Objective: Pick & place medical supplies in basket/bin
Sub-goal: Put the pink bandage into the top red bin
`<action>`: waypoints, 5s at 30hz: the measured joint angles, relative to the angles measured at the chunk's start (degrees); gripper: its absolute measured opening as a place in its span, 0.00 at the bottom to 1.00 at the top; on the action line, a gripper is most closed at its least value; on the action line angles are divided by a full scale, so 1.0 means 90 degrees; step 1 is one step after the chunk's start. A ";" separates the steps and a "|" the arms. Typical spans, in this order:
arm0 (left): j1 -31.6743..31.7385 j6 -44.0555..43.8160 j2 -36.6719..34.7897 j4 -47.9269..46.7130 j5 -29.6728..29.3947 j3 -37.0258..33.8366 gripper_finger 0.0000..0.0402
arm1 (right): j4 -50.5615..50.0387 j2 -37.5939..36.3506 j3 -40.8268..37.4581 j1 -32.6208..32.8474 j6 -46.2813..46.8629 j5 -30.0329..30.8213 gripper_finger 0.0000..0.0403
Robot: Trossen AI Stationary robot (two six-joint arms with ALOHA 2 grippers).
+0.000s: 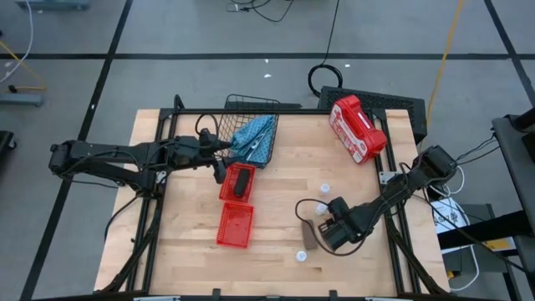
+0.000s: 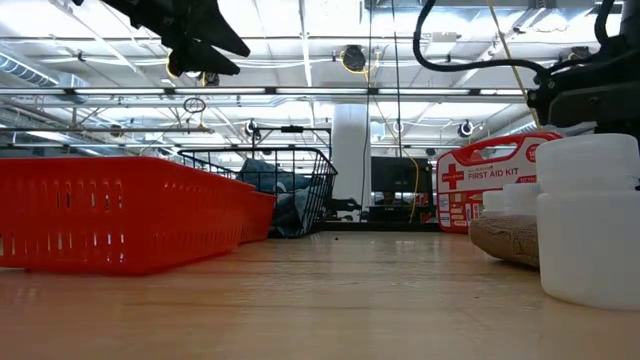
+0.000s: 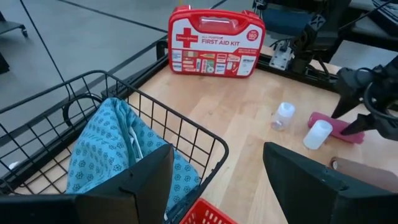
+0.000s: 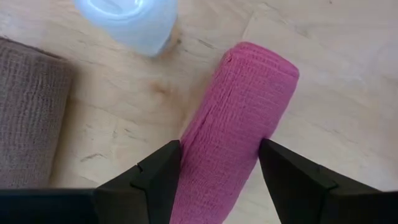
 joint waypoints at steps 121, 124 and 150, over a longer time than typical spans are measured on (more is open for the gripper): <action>0.0003 0.0246 0.0017 0.0969 -0.0073 -0.0007 0.64 | 0.9586 -0.1032 -0.1160 -0.1797 -1.0694 0.0925 0.24; -0.0022 0.0182 0.0240 0.1097 -0.0048 -0.0005 0.64 | 1.0381 -0.1032 -0.1543 -0.1795 -1.0695 0.0820 0.24; -0.0837 0.0457 0.3350 0.5853 0.2281 -0.0007 0.64 | 1.1089 -0.1047 -0.1972 -0.1955 -1.0724 0.0711 0.24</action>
